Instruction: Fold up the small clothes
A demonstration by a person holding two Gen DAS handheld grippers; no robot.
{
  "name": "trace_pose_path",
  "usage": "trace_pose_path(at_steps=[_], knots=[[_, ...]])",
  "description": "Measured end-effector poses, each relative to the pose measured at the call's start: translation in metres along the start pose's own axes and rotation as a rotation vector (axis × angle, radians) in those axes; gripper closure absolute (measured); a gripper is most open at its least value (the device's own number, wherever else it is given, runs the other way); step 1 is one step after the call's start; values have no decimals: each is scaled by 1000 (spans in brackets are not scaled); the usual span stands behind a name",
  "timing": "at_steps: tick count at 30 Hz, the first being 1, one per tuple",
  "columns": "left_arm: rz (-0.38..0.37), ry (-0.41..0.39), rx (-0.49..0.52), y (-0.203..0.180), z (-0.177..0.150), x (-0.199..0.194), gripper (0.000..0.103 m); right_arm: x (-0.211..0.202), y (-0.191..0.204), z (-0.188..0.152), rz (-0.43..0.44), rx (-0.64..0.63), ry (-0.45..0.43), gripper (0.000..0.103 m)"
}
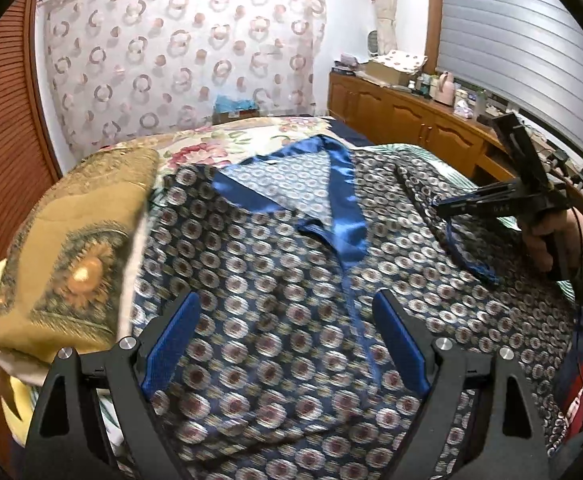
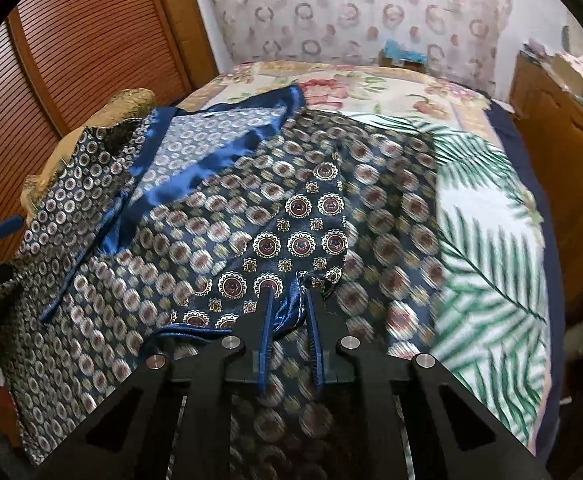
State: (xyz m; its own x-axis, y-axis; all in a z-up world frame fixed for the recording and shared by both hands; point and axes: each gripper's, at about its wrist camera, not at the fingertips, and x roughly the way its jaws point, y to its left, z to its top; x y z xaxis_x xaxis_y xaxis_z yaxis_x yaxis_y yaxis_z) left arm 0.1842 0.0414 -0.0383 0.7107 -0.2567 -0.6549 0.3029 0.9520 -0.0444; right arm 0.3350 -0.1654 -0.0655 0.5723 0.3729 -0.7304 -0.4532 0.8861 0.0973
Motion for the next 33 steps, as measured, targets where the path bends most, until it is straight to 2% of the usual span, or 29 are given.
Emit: trace_pose_path(at_steps=[6,8,9,10,13,16,18,22,31,33], knots=[[44,12,6,27,18,15,15,11,15,27,106,-37,-41,86],[43,20,5,36,24,21,15,11,17,34,107,-41,-60,77],[42,24,6,37,27,22,16,11,17,37,106,-46,-68,67],[42,29,7,40,30,26,16,11,16,39,103,-50,-73,62],[46,53,16,50,37,37,22,10,11,41,61,-63,-81,52],[45,76,28,61,46,51,25,11,7,40,2,-78,-82,52],[33,96,23,67,49,58,37,13,2,39,-66,-95,-75,51],[15,128,8,77,57,75,48,21,-17,41,-159,-81,-47,51],[-3,158,-13,87,73,97,49,39,-43,48,-180,-1,-40,51],[-15,163,-15,87,75,100,54,44,-48,51,-174,0,-31,51]])
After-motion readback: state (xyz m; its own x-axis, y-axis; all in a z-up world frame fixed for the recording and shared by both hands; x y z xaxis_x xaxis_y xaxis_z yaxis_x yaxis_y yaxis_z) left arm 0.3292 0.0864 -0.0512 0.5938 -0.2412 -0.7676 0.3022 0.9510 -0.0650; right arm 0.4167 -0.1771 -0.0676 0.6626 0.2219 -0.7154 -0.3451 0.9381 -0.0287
